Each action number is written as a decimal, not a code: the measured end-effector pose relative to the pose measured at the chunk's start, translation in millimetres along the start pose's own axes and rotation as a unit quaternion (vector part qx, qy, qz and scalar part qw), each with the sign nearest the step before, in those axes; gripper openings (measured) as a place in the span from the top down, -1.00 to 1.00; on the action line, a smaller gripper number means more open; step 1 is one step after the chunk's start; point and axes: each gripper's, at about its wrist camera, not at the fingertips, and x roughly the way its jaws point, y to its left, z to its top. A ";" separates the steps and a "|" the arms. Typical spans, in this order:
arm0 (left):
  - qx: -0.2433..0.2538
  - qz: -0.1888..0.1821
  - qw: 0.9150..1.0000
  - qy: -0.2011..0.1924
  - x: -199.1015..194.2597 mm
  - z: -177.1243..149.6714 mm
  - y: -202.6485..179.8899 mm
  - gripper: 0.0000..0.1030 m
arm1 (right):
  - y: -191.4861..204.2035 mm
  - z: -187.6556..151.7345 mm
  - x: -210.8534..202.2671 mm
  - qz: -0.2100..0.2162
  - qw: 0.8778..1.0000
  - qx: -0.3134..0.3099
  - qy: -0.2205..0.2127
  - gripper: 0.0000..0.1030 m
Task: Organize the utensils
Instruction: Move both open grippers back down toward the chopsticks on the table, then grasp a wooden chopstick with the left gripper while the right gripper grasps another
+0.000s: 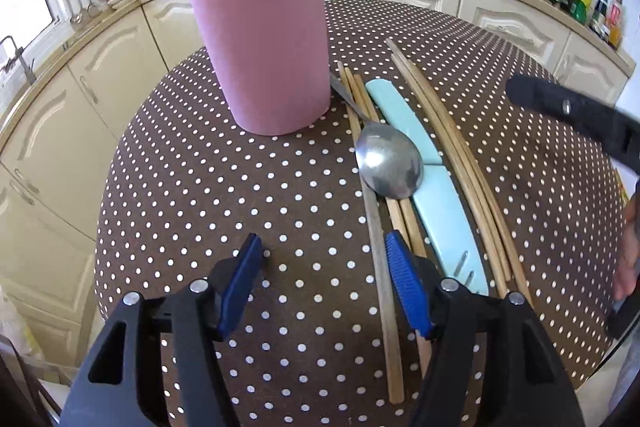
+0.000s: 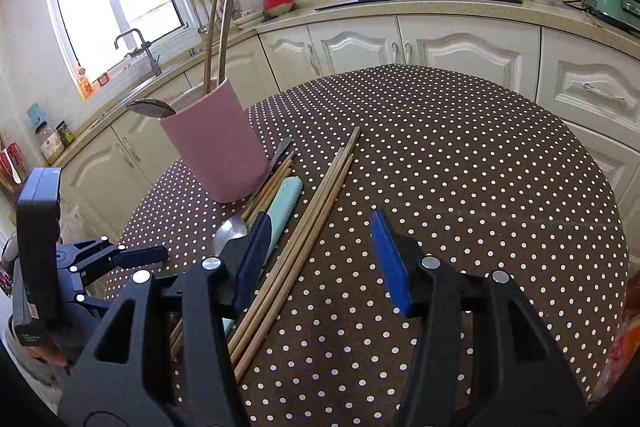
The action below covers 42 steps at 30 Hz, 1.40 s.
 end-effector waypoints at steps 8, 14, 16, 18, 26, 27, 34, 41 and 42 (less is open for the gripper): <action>-0.008 -0.007 1.000 -0.006 1.9 4.0 -1.5 0.02 | 8.1 -7.4 24.1 -0.030 0.997 -0.023 0.069 -0.02; -0.011 -0.011 1.000 -0.009 0.9 3.2 -4.5 0.11 | 16.1 -11.0 35.3 -0.040 0.994 -0.037 0.098 -0.02; -0.013 -0.011 1.000 -0.009 1.0 3.2 -3.7 0.14 | 17.9 -12.7 41.4 -0.051 0.992 -0.044 0.108 -0.02; -0.014 -0.012 1.000 -0.009 0.7 2.8 -3.3 0.15 | 20.9 -13.3 43.6 -0.058 0.991 -0.054 0.112 -0.04; -0.022 -0.005 1.000 -0.003 1.5 5.3 3.4 0.37 | 25.8 -7.0 53.8 -0.090 0.985 -0.079 0.127 -0.08; -0.023 -0.004 1.000 -0.002 0.9 4.9 5.1 0.40 | 24.0 -5.4 53.2 -0.096 0.983 -0.081 0.132 -0.08; -0.025 -0.002 1.000 0.001 -2.8 -0.2 10.1 0.53 | 15.6 -4.8 41.4 -0.064 0.987 -0.048 0.138 -0.08; -0.044 -0.011 0.999 -0.003 -10.4 -14.2 24.3 0.79 | 32.8 -5.2 47.4 -0.080 0.981 -0.078 0.156 -0.08; -0.045 -0.012 0.999 -0.003 -11.2 -15.5 25.5 0.79 | 35.7 -5.5 50.0 -0.085 0.980 -0.083 0.159 -0.09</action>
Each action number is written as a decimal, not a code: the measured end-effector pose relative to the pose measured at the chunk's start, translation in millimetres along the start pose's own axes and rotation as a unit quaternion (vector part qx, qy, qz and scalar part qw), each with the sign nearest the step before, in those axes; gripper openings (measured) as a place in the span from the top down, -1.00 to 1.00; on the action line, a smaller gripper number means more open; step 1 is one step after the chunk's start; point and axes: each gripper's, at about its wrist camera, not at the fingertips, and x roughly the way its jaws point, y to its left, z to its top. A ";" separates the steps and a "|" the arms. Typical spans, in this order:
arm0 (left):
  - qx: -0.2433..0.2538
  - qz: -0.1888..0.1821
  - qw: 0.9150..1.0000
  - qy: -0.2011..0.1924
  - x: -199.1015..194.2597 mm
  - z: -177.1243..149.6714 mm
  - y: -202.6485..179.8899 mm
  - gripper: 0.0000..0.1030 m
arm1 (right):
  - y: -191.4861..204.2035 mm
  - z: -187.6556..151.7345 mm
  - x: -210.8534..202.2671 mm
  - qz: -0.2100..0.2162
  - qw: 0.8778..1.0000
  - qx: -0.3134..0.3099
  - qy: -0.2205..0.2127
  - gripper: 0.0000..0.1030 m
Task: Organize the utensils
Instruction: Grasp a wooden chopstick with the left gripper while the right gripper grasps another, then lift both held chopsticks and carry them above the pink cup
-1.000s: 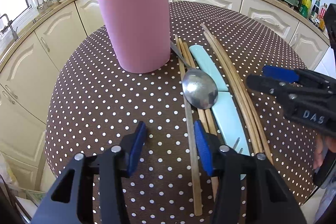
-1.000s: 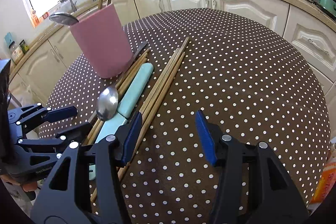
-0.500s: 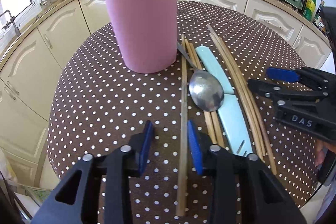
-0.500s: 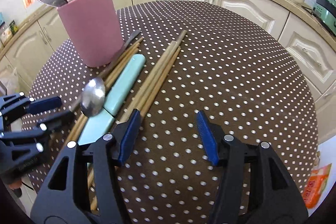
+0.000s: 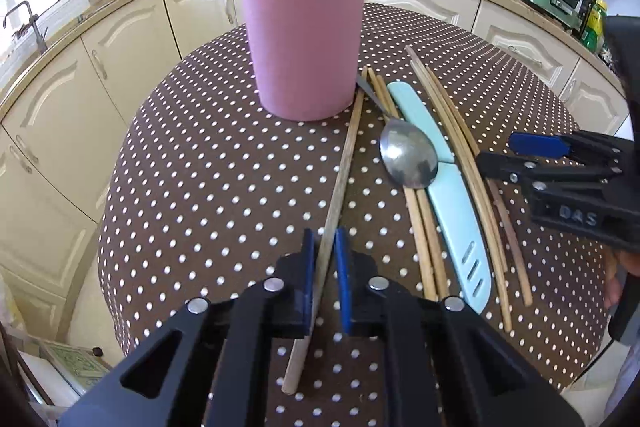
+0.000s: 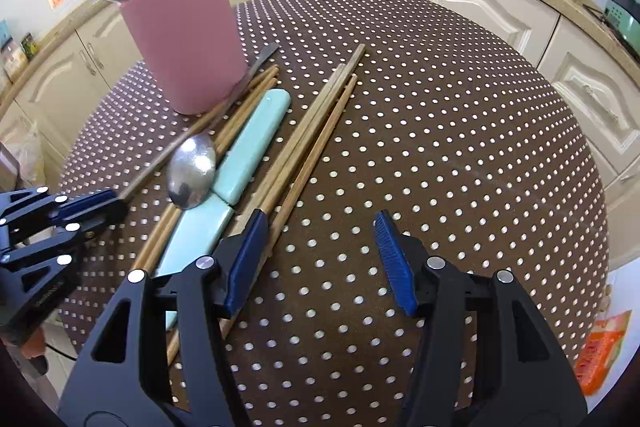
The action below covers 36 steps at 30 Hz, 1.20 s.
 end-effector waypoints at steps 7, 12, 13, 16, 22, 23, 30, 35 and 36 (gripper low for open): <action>0.018 0.001 1.000 0.018 15.2 25.5 -5.0 0.79 | -2.1 22.5 20.0 -0.019 0.999 -0.016 0.028 -0.10; 0.032 -0.013 0.999 0.033 32.1 52.7 -7.4 0.79 | -22.1 46.9 32.3 -0.018 0.998 -0.010 0.055 0.41; 0.030 -0.016 0.999 0.034 32.6 54.4 -7.1 0.82 | -25.3 48.8 32.8 -0.014 0.998 -0.010 0.059 0.52; 0.028 -0.022 0.999 0.029 27.3 46.8 -5.6 0.84 | -34.5 45.0 30.1 -0.003 0.998 -0.011 0.066 0.74; 0.005 -0.036 0.999 0.036 -0.5 7.2 11.2 0.85 | -49.2 20.3 13.7 0.028 0.995 -0.027 0.087 0.85; 0.007 -0.035 0.999 0.040 -4.9 1.9 11.9 0.85 | -50.7 16.4 10.1 0.033 0.994 -0.032 0.094 0.85; 0.006 -0.026 0.997 0.070 -5.6 5.0 15.4 0.83 | -56.2 7.5 -2.5 0.018 0.994 -0.029 0.099 0.83; 0.023 -0.015 0.996 0.087 12.7 37.2 1.5 0.71 | -57.5 31.2 13.8 0.001 0.995 -0.018 0.098 0.35; 0.025 -0.012 0.996 0.088 15.0 41.7 0.7 0.68 | -57.1 35.6 16.3 -0.006 0.995 -0.020 0.097 0.25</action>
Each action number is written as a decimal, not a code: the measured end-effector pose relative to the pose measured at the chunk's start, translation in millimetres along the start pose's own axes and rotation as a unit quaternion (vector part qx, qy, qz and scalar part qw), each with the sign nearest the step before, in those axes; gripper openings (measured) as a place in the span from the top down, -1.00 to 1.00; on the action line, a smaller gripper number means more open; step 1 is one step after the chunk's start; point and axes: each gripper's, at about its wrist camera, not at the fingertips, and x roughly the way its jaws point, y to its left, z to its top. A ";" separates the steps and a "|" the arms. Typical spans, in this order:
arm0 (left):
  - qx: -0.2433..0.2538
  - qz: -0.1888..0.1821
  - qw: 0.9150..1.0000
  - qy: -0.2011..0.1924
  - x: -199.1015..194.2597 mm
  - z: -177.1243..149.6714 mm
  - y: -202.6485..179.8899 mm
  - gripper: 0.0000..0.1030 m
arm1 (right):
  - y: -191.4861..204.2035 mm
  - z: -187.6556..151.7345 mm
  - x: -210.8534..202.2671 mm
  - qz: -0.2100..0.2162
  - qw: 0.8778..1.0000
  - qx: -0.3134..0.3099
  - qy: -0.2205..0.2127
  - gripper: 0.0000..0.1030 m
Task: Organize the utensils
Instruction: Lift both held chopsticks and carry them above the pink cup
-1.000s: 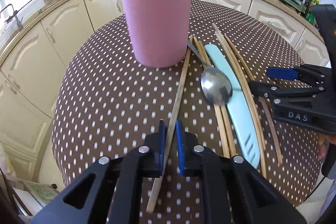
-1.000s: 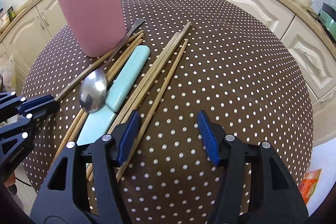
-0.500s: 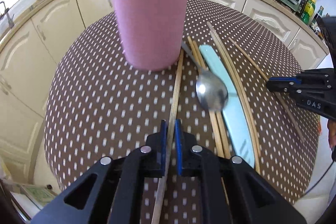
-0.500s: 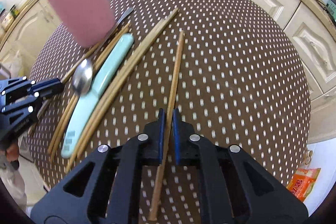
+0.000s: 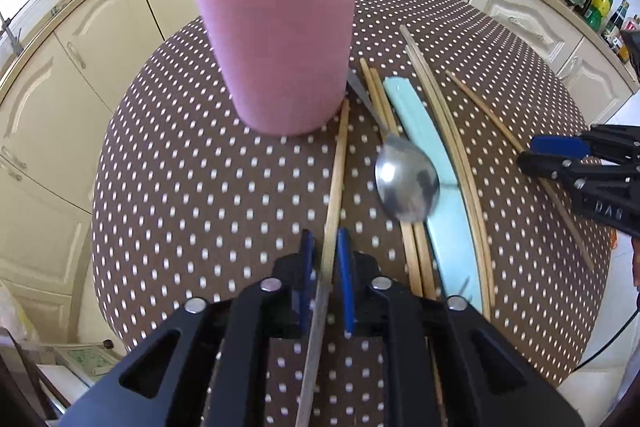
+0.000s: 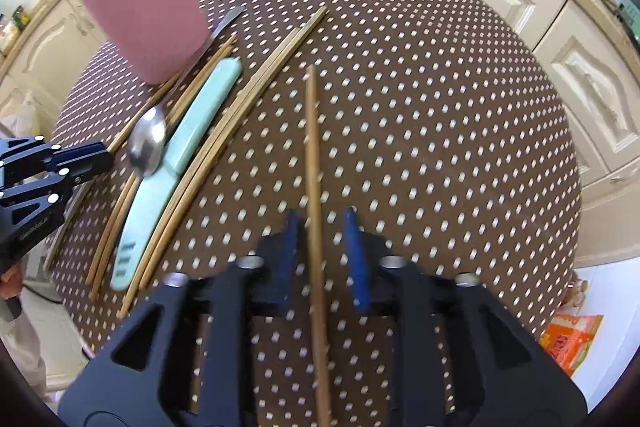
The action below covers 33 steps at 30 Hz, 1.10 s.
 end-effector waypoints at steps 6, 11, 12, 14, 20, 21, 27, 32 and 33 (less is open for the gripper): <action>0.018 0.005 1.000 -0.019 8.4 16.8 -12.2 0.85 | -2.4 25.1 11.4 0.002 1.000 -0.001 0.003 0.67; -0.007 -0.022 0.998 -0.055 -4.1 -0.5 -5.5 0.87 | -6.8 40.3 13.8 0.033 0.999 -0.005 -0.014 0.89; -0.013 -0.026 0.997 -0.065 -10.4 -10.0 -1.4 0.88 | -2.7 40.7 12.7 0.036 0.999 -0.003 -0.021 0.89; -0.029 -0.034 0.995 -0.089 -23.2 -25.0 5.9 0.88 | -4.5 24.6 3.7 0.047 0.998 0.003 -0.042 0.89; -0.067 -0.068 0.983 -0.160 -59.9 -58.2 24.3 0.89 | -16.7 0.8 -40.7 0.085 0.988 0.026 -0.130 0.89; -0.072 -0.070 0.980 -0.170 -64.2 -60.2 25.4 0.89 | -18.6 -1.7 -48.8 0.092 0.985 0.028 -0.146 0.89; -0.112 -0.084 0.947 -0.288 -111.2 -66.6 44.9 0.89 | -8.0 -7.7 -106.4 0.132 0.958 0.036 -0.253 0.89; -0.134 -0.093 0.910 -0.381 -141.9 -46.2 55.5 0.89 | 9.4 -1.2 -146.9 0.154 0.931 0.030 -0.331 0.89; -0.136 -0.093 0.901 -0.401 -148.0 -40.4 57.5 0.89 | 12.1 3.9 -152.5 0.158 0.924 0.030 -0.348 0.89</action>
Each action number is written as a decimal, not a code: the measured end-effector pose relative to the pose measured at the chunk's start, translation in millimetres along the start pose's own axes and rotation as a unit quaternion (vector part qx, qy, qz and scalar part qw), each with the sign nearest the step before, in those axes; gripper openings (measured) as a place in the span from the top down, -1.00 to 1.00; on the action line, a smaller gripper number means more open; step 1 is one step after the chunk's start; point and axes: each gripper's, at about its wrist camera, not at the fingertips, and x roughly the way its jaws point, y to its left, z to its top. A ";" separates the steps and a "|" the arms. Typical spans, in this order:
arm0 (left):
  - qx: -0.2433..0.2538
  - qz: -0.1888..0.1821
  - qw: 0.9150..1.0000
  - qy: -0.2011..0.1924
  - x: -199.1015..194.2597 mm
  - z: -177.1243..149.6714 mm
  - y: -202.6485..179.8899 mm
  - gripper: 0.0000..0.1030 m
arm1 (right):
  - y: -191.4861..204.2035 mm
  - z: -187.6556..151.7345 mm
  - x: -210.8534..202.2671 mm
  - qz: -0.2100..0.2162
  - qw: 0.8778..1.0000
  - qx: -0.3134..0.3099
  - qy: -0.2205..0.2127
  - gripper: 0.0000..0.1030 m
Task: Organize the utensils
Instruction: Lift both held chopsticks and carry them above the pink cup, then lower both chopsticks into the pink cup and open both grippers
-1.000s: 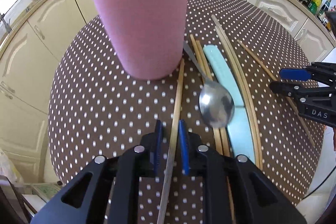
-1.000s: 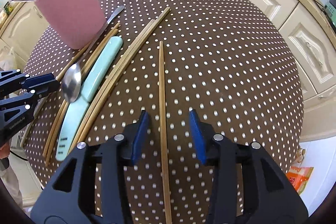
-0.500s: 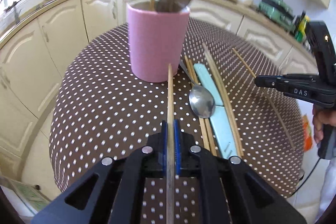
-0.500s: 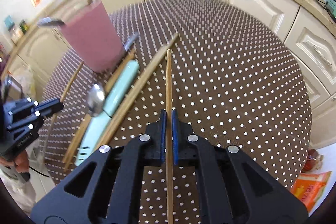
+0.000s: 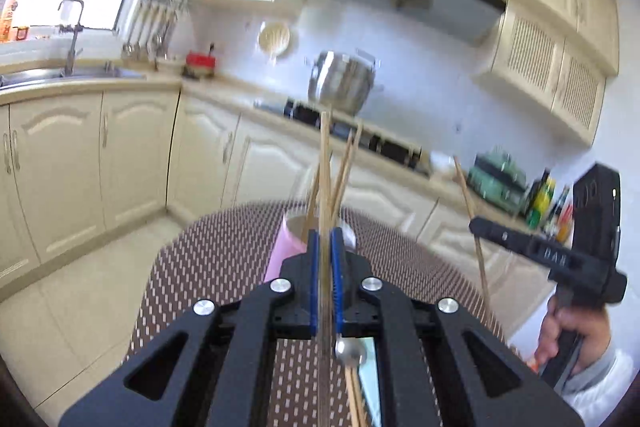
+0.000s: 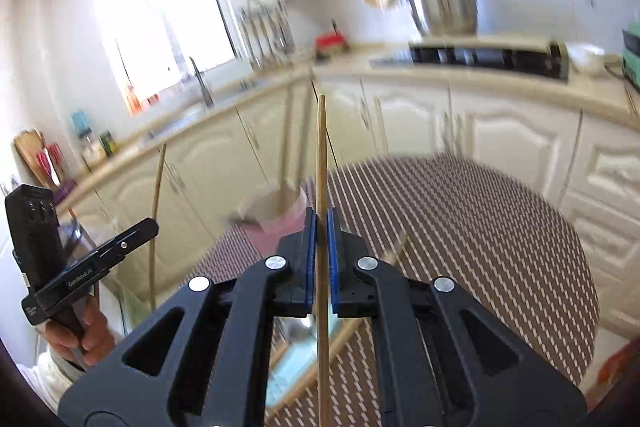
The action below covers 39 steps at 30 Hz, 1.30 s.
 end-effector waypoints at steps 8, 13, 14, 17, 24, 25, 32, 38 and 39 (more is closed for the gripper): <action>0.013 -0.006 0.993 -0.120 26.0 49.3 -20.0 0.89 | 24.1 43.9 30.0 0.020 0.994 -0.016 -0.104 0.88; 0.013 0.002 0.988 -0.156 48.2 68.4 -18.8 0.89 | 28.0 59.4 57.3 0.038 0.990 -0.012 -0.138 0.88; 0.014 0.002 0.987 -0.158 54.4 72.3 -17.5 0.89 | 26.6 60.4 63.6 0.041 0.989 -0.006 -0.145 0.88; -0.007 -0.001 0.985 -0.172 67.1 78.8 -5.7 0.89 | 22.8 64.5 77.3 0.051 0.985 0.009 -0.166 0.88; -0.036 0.000 0.978 -0.207 85.8 84.7 7.7 0.89 | 20.2 70.1 105.0 0.056 0.981 0.007 -0.187 0.88; -0.037 0.000 0.977 -0.210 87.3 84.7 8.1 0.89 | 19.3 68.9 108.1 0.057 0.981 0.009 -0.186 0.88; -0.018 -0.008 0.979 -0.205 108.2 72.7 5.2 0.88 | 13.8 59.7 129.8 0.061 0.982 0.007 -0.178 0.88; 0.001 -0.003 0.984 -0.181 107.8 56.6 9.1 0.88 | 8.2 44.4 136.4 0.054 0.986 0.008 -0.160 0.88; 0.005 -0.002 0.984 -0.177 106.8 54.4 9.3 0.88 | 7.8 43.0 135.1 0.052 0.986 0.007 -0.158 0.88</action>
